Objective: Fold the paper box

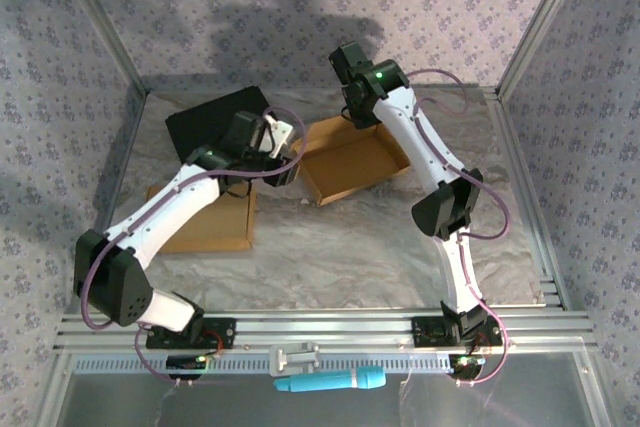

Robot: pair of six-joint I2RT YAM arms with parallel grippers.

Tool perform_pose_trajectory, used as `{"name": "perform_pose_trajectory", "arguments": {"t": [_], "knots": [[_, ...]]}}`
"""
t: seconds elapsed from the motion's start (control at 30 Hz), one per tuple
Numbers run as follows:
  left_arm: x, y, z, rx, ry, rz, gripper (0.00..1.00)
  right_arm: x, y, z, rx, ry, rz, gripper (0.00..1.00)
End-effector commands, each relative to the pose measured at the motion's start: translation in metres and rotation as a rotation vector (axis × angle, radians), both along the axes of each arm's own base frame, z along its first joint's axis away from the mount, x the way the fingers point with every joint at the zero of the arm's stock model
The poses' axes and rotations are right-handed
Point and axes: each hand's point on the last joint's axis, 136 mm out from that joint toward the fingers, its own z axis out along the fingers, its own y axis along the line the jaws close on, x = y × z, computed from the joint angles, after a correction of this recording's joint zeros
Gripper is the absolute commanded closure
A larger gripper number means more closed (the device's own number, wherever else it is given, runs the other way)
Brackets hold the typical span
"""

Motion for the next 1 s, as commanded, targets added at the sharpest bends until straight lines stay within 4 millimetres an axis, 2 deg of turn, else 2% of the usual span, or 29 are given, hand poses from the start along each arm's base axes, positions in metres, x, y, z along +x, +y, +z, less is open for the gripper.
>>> {"name": "perform_pose_trajectory", "arguments": {"t": [0.0,0.17,0.3,0.5,0.63,0.7,0.73,0.8,0.87,0.9,0.97], "knots": [[0.028,-0.001,0.018,0.074,-0.166,0.019,0.46,-0.006,-0.008,0.009,0.004,0.003,-0.006,1.00],[0.045,-0.008,0.016,0.109,-0.184,0.018,0.46,-0.006,-0.007,0.010,0.016,0.004,0.001,1.00],[0.052,-0.021,0.015,0.117,-0.189,-0.024,0.52,-0.007,-0.007,0.010,0.024,0.006,0.002,1.00],[0.055,-0.031,0.014,0.091,-0.167,-0.034,0.78,-0.007,-0.006,0.012,0.037,0.002,0.003,1.00],[0.052,-0.035,0.016,0.078,-0.173,-0.050,1.00,-0.006,-0.006,0.014,0.052,-0.007,0.012,1.00],[0.050,-0.036,0.017,0.080,-0.172,-0.065,1.00,-0.004,-0.007,0.016,0.046,-0.021,0.035,1.00],[0.048,-0.035,0.018,0.084,-0.171,-0.070,1.00,0.000,-0.007,0.020,0.042,-0.041,0.056,0.98],[0.045,-0.034,0.022,0.076,-0.173,-0.086,1.00,0.009,-0.009,0.032,0.019,-0.096,0.130,0.78],[0.040,-0.032,0.028,0.041,-0.167,-0.111,1.00,0.015,-0.013,0.050,-0.039,-0.153,0.244,0.53],[0.037,-0.031,0.031,0.020,-0.159,-0.124,1.00,0.017,-0.016,0.058,-0.084,-0.177,0.307,0.45],[0.029,-0.029,0.035,-0.036,-0.110,-0.174,1.00,0.010,-0.032,0.075,-0.210,-0.193,0.447,0.36]]}}
